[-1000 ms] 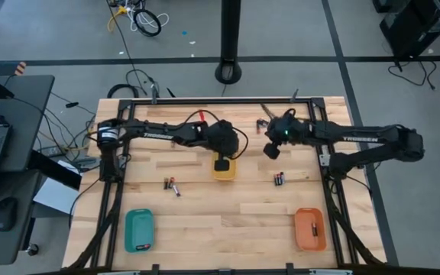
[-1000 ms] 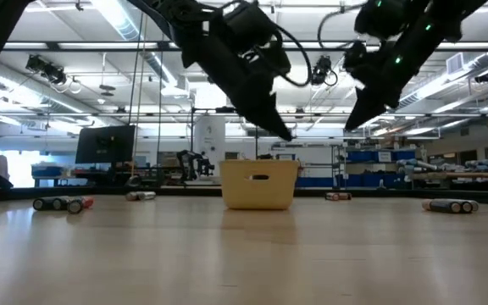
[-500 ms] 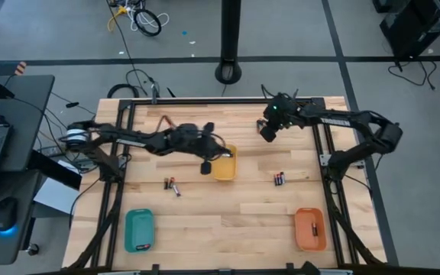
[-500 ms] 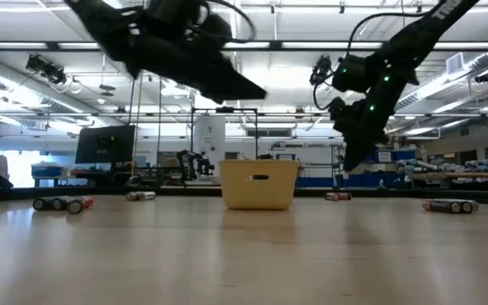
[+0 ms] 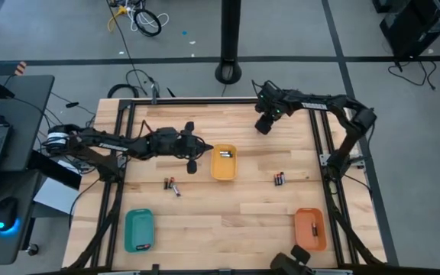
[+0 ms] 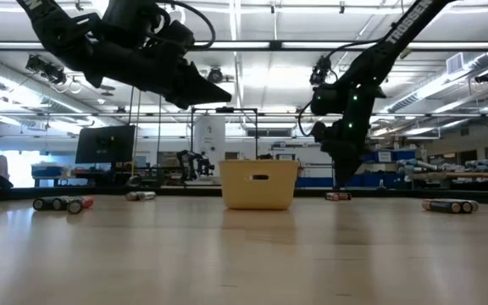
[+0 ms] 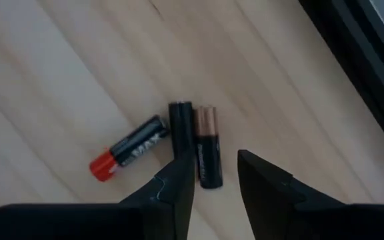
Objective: Sort batteries
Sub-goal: Put the brown battery into the orange bin
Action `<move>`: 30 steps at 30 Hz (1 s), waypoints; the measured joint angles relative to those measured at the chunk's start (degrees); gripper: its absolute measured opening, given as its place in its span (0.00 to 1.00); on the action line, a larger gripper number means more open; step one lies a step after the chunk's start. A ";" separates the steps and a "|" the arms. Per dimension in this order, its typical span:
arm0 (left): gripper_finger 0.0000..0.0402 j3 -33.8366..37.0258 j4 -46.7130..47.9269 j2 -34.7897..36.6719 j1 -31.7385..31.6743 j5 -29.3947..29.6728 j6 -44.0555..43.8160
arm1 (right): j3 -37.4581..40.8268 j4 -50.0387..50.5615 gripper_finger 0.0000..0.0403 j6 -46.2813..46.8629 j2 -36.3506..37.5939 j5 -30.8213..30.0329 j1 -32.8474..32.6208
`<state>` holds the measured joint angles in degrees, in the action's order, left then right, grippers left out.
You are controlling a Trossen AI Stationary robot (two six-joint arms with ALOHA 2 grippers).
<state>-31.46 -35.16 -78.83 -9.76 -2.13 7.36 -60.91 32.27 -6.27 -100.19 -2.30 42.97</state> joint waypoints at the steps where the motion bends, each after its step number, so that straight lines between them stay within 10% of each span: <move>1: 0.01 0.00 0.17 -0.02 0.00 0.04 0.00 | -0.67 0.12 0.31 -0.18 -0.64 -0.03 -0.02; 30: 0.01 0.04 0.38 -0.09 0.00 0.70 -0.09 | -2.09 1.83 0.29 -2.93 -4.76 -0.66 1.48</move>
<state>-31.42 -34.79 -78.91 -9.76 -1.43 7.27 -63.00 34.10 -9.20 -104.95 -2.96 44.46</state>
